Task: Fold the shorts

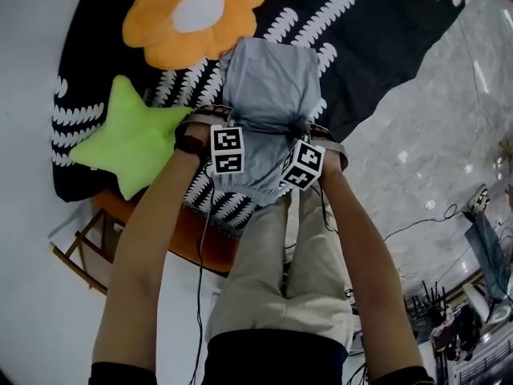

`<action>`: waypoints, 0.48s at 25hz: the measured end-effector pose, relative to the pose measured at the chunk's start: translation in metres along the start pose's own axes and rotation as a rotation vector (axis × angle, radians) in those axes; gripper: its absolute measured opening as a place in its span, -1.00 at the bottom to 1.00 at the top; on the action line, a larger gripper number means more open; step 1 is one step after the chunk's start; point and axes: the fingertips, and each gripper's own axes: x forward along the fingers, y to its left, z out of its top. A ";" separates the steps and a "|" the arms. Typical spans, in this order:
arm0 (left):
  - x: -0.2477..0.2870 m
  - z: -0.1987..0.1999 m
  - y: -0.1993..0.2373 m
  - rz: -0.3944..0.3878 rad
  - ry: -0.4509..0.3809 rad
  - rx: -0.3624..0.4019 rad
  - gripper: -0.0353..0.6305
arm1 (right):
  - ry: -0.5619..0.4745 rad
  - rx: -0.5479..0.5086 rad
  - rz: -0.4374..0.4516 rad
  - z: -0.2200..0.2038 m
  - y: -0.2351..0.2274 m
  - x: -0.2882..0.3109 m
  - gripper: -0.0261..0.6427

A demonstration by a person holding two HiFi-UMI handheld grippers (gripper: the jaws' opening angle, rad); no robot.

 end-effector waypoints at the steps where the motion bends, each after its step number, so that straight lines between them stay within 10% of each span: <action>1: -0.001 -0.001 0.000 -0.004 0.000 -0.018 -0.75 | 0.004 0.014 0.020 0.000 0.000 0.000 -0.79; 12: -0.077 0.017 -0.060 -0.061 -0.103 -0.117 -0.76 | -0.014 -0.076 0.212 -0.012 0.062 -0.076 -0.80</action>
